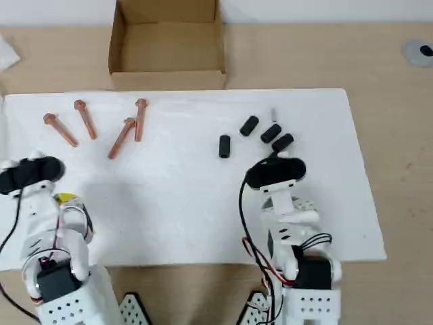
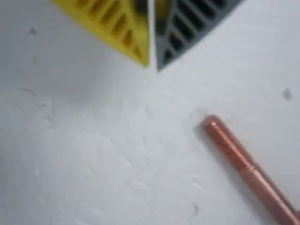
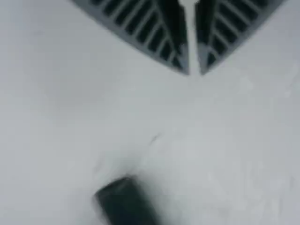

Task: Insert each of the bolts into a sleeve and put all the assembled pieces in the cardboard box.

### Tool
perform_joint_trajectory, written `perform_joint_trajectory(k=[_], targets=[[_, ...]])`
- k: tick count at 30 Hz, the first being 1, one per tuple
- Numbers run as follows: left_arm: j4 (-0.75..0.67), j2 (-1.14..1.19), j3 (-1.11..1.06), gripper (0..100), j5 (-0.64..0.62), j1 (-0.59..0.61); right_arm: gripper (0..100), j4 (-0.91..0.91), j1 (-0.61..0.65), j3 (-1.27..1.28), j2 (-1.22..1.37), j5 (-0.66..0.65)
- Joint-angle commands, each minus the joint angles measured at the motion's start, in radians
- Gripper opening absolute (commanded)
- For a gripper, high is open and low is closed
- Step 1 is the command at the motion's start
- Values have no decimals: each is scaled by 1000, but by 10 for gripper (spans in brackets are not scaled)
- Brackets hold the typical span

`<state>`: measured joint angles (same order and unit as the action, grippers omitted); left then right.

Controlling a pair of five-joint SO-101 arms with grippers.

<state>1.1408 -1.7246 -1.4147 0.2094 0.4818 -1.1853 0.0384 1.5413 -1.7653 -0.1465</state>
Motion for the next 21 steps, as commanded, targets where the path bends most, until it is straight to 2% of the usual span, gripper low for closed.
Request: perform_joint_trajectory(k=[1,5,11,16,21], targets=[[-32,185,172,5,-38,77,12,3,-16,-217,209,-12],[-28,536,381,6,-72,104,12,8,-15,-493,576,-12],[0,1076,776,7,-247,250,12,-15,-7,-881,1052,-12],[143,1408,1053,7,-327,305,12,-63,65,-1032,1251,-14],[196,1580,1181,7,-377,316,12,-57,159,-1038,1305,-17]])
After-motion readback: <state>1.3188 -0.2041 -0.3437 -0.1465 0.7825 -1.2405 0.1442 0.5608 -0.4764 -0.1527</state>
